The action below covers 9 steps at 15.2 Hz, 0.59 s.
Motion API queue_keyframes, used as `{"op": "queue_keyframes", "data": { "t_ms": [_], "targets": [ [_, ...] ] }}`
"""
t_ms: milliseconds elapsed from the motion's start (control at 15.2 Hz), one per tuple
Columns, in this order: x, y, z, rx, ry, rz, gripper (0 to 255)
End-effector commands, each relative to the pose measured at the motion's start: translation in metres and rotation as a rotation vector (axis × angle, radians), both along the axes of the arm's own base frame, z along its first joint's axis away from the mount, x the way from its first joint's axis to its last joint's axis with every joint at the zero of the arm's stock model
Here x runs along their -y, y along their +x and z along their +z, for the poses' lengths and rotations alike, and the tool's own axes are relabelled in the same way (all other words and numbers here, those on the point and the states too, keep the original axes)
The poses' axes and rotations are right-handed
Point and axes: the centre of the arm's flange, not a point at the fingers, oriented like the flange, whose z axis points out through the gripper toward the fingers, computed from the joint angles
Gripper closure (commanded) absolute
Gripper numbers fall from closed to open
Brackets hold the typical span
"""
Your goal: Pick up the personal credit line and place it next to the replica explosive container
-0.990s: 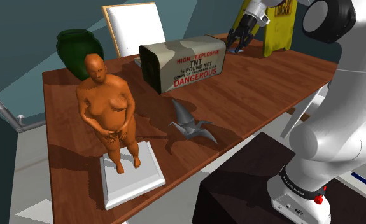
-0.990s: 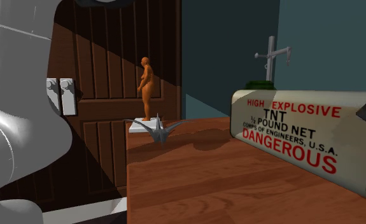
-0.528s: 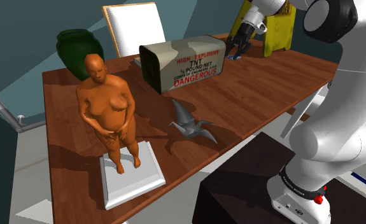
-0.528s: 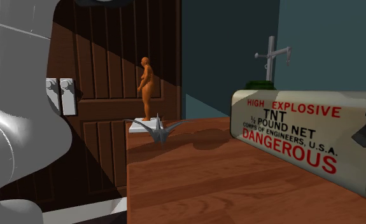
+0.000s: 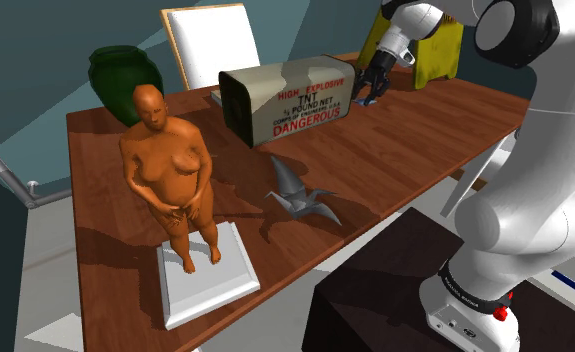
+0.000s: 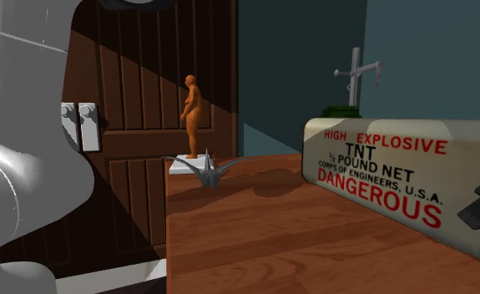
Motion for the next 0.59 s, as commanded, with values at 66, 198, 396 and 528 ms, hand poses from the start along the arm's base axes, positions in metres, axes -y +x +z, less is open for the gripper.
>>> {"op": "queue_keyframes", "data": {
  "t_ms": [66, 198, 396, 528],
  "targets": [
    [-0.001, 0.0, -0.016, 0.0, 0.0, 0.0, 255],
    [-0.001, 0.0, -0.027, 0.0, 0.0, 0.0, 255],
    [-0.001, 0.0, -0.043, 0.0, 0.0, 0.0, 255],
    [-0.001, 0.0, -0.053, 0.0, 0.0, 0.0, 255]
  ]
}}
